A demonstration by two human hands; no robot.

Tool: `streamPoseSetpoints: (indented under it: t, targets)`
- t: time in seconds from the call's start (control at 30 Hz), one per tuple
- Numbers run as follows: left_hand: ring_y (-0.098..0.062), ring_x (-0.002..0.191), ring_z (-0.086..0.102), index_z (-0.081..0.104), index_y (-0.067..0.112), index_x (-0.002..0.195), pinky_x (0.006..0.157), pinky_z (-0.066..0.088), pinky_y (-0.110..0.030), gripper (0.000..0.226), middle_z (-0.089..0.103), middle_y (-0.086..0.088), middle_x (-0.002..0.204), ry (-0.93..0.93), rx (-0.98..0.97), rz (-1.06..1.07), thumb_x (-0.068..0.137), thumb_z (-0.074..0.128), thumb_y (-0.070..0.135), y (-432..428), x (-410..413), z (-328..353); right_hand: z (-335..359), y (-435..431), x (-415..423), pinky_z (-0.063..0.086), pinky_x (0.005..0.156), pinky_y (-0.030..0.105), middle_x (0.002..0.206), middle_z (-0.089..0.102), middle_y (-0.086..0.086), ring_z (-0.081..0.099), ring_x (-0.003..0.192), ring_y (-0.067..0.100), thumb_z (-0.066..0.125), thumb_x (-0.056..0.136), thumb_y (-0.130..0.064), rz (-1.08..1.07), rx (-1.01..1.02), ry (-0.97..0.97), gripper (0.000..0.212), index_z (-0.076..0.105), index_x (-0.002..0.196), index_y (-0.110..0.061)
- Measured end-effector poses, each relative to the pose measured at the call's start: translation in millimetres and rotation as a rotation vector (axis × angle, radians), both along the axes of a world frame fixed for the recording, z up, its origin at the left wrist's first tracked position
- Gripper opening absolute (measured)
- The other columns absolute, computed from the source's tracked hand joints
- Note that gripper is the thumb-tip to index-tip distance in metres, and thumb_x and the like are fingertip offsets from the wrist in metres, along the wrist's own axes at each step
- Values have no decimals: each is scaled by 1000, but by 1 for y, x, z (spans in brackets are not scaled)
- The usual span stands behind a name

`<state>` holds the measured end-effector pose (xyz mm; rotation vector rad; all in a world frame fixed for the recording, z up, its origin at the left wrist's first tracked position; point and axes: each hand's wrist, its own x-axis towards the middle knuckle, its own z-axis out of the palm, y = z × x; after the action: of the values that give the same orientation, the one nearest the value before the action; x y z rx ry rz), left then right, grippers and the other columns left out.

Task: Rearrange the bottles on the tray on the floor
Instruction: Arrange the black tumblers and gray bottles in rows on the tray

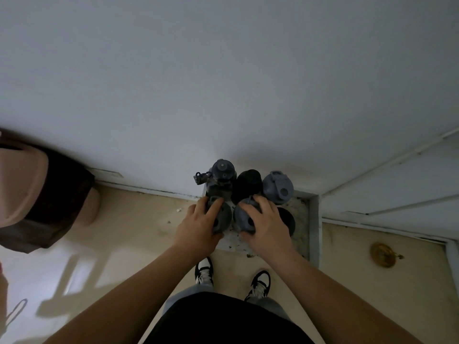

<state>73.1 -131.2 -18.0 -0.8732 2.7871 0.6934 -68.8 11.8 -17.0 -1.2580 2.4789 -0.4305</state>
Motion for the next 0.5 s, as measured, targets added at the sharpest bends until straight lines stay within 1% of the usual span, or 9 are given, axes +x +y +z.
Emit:
streamPoseSetpoints:
  t: [0.07,0.17,0.33,0.5]
  targets:
    - [-38,131,44,29,29,154,99,52,-48,91,36,-12,153,7,1,-10,79,80,41,-3,0,1,1,-2,4,60,93,44,148,40,3,35,140,28,77,82,-31,-14,-10,-2,64,53,140,-29]
    - [-39,126,47,30,27,154,97,53,-49,92,40,-14,149,16,12,2,78,80,40,-11,-2,1,0,-5,7,60,92,44,144,43,4,39,137,30,76,80,-26,-7,-37,-9,59,56,135,-24]
    - [-42,122,50,30,25,153,96,53,-50,91,42,-15,145,32,43,-37,77,80,35,-20,-5,-3,1,-10,3,60,86,43,142,44,4,42,133,32,76,79,-28,7,-39,2,57,57,133,-23]
    - [-40,125,48,27,26,153,96,53,-49,91,39,-14,148,33,26,-69,79,79,37,-22,-6,-4,2,-9,4,59,88,42,143,43,5,41,133,32,75,79,-30,11,-23,33,58,56,134,-24]
